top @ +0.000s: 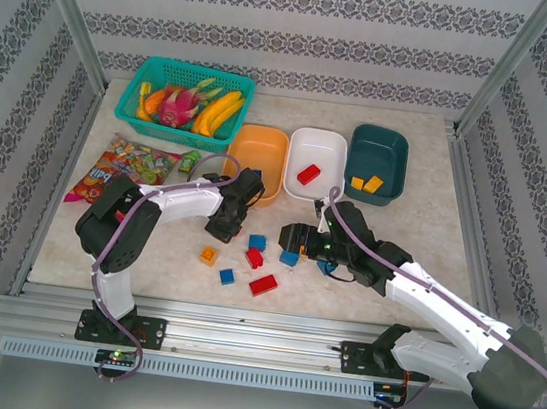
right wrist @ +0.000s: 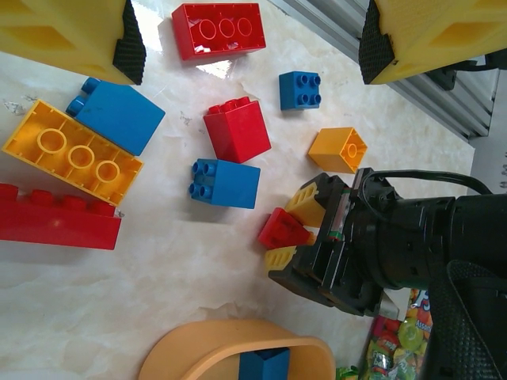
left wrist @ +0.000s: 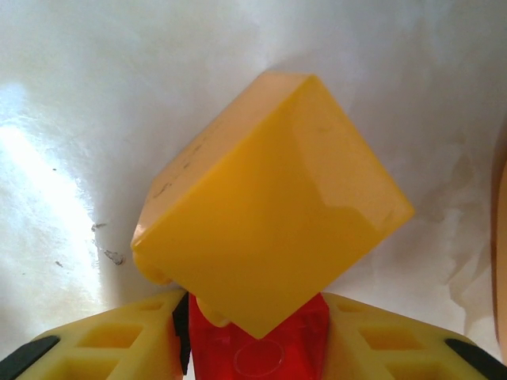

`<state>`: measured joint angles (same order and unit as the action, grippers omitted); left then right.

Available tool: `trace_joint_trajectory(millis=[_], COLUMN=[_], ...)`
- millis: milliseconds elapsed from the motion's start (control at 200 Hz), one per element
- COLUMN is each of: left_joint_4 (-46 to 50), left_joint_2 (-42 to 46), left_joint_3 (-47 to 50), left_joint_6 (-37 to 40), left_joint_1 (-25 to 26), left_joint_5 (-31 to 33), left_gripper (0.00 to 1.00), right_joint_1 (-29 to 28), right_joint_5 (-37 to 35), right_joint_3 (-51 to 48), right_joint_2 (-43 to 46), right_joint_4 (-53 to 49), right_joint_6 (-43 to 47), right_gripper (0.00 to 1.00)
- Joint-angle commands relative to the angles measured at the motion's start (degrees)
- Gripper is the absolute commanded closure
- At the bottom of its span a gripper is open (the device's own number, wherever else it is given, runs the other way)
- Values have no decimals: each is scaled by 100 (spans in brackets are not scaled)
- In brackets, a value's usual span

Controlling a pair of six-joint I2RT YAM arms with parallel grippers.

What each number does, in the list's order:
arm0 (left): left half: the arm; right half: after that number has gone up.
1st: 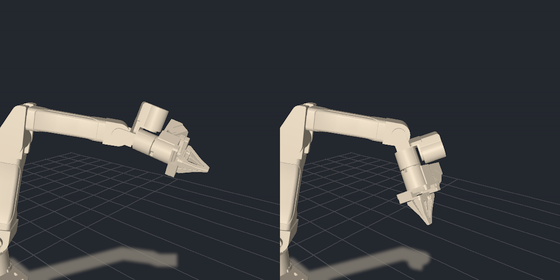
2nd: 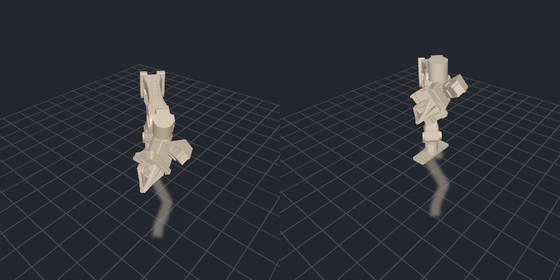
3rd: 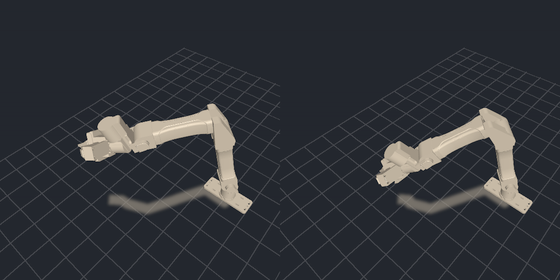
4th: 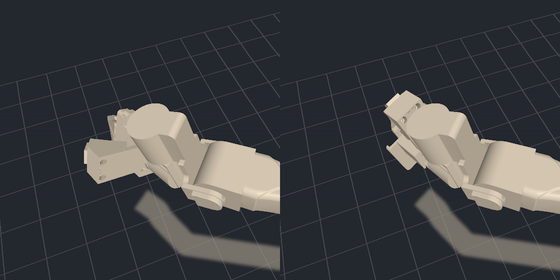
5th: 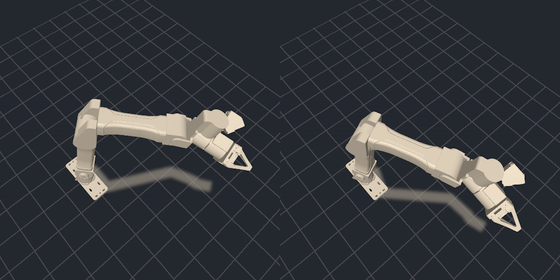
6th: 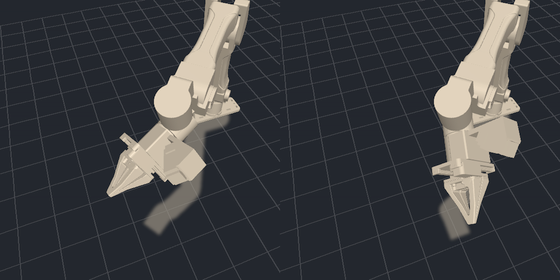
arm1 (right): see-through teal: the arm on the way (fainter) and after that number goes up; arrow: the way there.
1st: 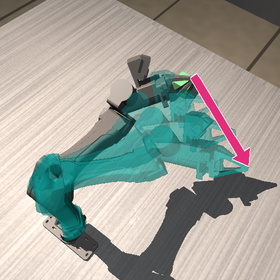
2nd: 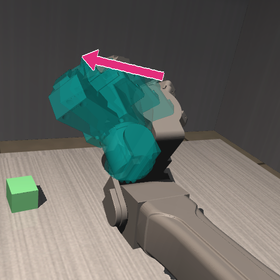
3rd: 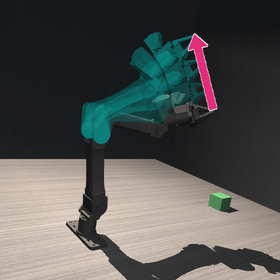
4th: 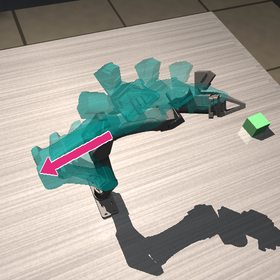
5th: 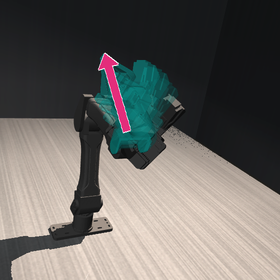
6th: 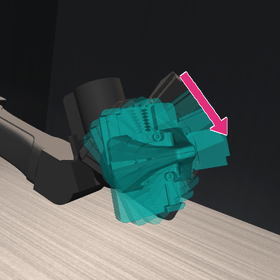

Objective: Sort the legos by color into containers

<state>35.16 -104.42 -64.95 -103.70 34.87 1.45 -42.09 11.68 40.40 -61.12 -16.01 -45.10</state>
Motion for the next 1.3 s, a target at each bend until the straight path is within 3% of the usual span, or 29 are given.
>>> trace_joint_trajectory(millis=[0,140,215,260,654,899,1074,1299], left_joint_4=[222,197,244,255,651,959,1178,1731], left_joint_2=[29,-115,-123,-96,375,520,244,-1049], left_joint_3=[166,38,0,-7,-402,-1019,-1927,-4224], left_joint_6=[274,531,571,593,1185,1879,2785,4681], left_joint_1=[55,55,55,60,195,266,266,275], left_joint_5=[-305,-332,-318,-309,-451,-737,-755,-699], left_gripper=[54,55,71,74,75,75,76,76], right_joint_1=[60,64,63,63,210,663,1144,1773], right_joint_5=[2,27,25,12,-7,-70,-110,-208], right_joint_3=[-76,-41,-17,-13,223,599,917,1144], right_joint_2=[-36,-100,-112,-104,164,483,622,433], right_joint_4=[143,165,165,156,177,99,-73,-284], right_joint_6=[-76,-73,-76,-74,35,-85,-114,-473], right_gripper=[26,26,26,26,26,26,26,26])
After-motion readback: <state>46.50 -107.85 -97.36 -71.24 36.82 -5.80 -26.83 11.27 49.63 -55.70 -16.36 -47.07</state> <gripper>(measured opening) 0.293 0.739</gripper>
